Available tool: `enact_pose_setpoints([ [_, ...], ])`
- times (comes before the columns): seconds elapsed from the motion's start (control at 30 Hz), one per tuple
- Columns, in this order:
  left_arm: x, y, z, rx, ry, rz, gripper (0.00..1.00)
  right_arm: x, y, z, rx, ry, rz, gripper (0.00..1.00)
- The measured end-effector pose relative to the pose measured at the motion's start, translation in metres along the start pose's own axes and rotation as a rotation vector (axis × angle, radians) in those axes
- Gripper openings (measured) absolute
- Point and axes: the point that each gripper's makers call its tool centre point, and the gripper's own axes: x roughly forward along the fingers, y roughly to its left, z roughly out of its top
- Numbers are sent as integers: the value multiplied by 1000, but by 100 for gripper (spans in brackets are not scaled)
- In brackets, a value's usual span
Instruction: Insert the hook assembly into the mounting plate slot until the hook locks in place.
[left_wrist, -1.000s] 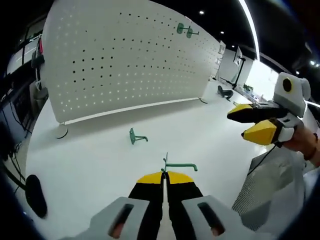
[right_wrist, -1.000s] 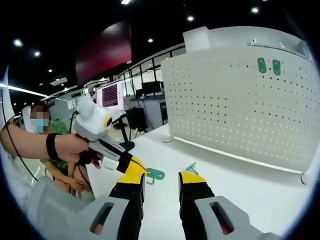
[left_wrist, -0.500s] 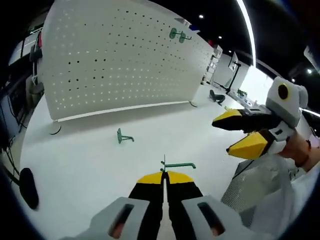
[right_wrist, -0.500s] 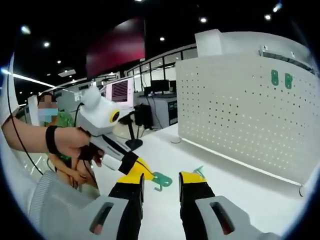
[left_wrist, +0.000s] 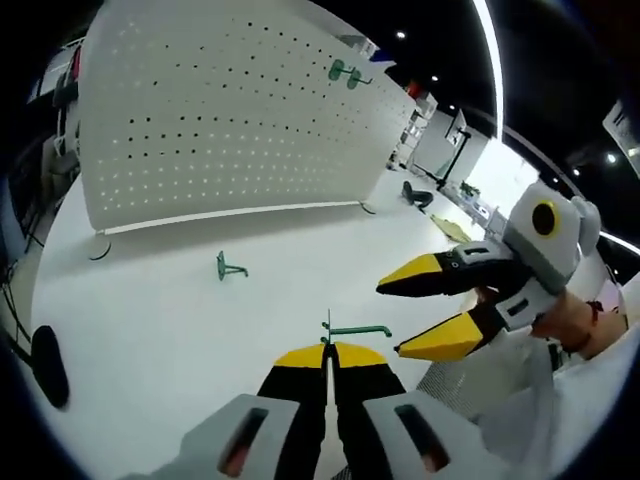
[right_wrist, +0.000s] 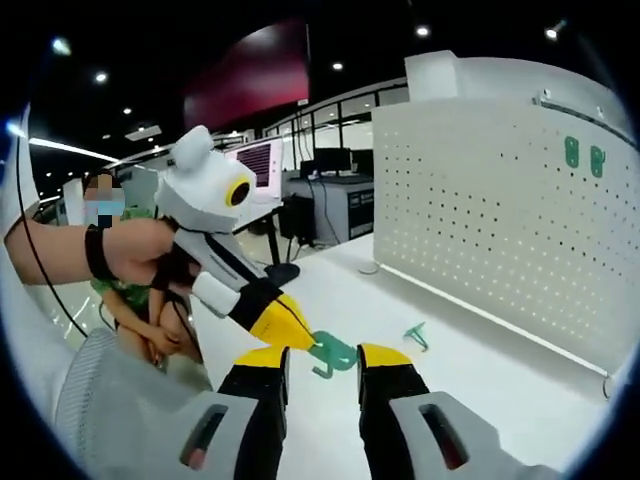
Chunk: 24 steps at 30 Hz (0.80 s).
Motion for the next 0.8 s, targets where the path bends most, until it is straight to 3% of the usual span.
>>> enact_pose_setpoints([
  [0.43, -8, 1, 3, -24, 41, -16, 1, 7, 7, -8, -60, 44, 17, 17],
  [0.8, -6, -14, 2, -52, 85, -59, 1, 2, 9, -12, -117, 48, 11, 8],
])
